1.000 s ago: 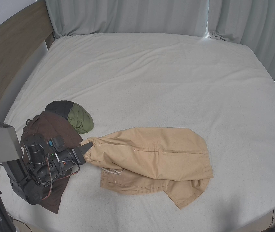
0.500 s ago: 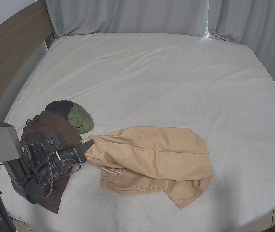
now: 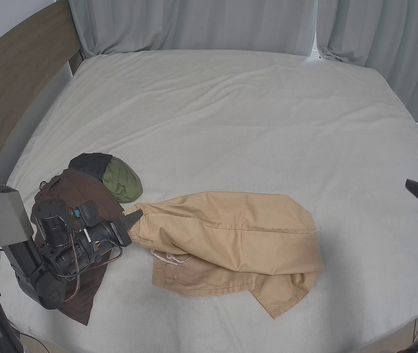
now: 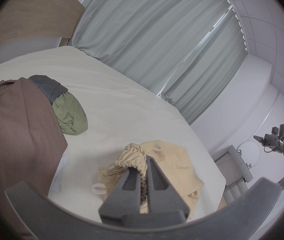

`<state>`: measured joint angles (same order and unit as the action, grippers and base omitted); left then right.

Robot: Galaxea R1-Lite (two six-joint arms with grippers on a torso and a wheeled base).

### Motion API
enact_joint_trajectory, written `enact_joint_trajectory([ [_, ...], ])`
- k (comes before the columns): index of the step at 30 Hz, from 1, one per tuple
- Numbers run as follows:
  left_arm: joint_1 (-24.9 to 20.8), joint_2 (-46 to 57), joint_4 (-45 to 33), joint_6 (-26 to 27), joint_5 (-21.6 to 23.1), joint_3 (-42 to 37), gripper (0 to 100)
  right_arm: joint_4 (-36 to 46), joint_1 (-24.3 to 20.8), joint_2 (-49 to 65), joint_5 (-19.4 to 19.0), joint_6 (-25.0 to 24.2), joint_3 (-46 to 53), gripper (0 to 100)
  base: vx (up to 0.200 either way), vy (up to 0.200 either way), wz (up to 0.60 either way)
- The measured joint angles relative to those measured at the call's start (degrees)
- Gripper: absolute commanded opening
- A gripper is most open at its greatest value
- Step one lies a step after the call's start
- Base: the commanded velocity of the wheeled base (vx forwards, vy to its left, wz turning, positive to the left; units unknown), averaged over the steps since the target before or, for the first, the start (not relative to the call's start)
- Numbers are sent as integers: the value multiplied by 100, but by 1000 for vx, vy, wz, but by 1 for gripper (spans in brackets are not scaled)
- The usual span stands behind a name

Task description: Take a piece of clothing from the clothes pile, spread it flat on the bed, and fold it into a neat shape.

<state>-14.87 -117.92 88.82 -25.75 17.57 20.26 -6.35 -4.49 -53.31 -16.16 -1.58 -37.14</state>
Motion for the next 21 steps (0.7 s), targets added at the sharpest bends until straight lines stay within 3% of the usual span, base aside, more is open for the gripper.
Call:
enact_joint_trajectory([
  [2,-4,6,0,5,2,2,0,-27,-182,-215,-299,-20,0,100,0,0,0],
  [11,-37,30,2,2,0,11,0,-814,-389,-909,-824,-77,779,100,0,0,0],
  [16,-43,30,2,2,2,22,0,-1172,-157,-1410,-1226,-88,956,100,0,0,0],
  [21,-43,20,0,2,0,49,0,-1642,182,-1963,-1862,-158,1104,100,0,0,0],
])
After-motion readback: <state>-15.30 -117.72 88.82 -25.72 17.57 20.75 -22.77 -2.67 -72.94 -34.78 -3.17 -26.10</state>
